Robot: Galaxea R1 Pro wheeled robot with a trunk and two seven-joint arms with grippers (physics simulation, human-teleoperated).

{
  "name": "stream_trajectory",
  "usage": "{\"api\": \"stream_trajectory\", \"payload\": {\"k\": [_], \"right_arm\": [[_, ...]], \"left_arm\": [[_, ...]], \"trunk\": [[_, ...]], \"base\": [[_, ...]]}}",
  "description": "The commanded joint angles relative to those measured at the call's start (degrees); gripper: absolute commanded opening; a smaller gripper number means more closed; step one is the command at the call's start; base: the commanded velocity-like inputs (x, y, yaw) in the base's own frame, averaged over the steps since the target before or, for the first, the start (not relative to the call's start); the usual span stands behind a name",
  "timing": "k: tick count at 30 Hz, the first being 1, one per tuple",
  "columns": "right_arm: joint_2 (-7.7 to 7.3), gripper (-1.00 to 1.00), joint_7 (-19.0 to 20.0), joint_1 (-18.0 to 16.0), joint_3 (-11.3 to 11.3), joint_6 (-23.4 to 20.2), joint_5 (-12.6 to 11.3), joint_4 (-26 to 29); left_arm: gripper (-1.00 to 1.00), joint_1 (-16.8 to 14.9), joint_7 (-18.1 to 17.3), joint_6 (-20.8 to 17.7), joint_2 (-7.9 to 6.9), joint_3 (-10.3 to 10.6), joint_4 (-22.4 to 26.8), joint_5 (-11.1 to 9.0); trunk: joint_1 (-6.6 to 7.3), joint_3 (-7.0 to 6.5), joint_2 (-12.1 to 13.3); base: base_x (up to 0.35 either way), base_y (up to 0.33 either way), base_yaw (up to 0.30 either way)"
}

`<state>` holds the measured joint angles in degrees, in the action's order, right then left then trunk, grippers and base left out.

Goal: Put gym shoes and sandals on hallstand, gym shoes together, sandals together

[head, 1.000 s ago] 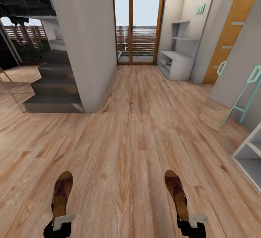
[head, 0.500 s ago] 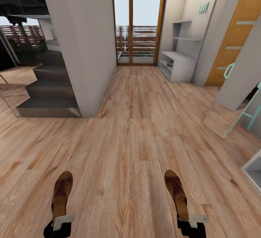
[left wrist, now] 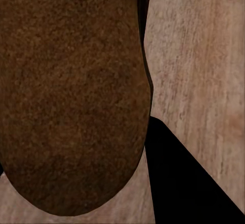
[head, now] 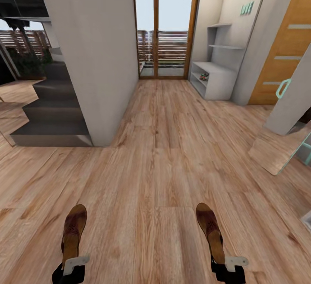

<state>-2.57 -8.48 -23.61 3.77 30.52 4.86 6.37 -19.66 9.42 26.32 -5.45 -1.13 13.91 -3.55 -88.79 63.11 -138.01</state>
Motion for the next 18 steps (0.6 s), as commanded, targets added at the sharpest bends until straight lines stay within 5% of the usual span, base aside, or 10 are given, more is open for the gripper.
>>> {"api": "stream_trajectory", "payload": {"k": [1,18], "right_arm": [[0.00,-1.00,-0.13,-0.04,0.36,0.15,0.33,-0.04],[-0.16,-1.00,0.01,-0.04,0.36,0.09,0.41,-0.04]], "left_arm": [[-1.00,-0.03,-0.01,0.14,0.00,-0.01,-0.02,-0.14],[-1.00,-0.03,-0.01,0.14,0.00,-0.01,-0.02,-0.14]], "trunk": [[-0.02,0.04,-0.02],[-0.02,0.04,-0.02]], "base": [[0.338,0.000,0.000],[0.338,0.000,0.000]]}}
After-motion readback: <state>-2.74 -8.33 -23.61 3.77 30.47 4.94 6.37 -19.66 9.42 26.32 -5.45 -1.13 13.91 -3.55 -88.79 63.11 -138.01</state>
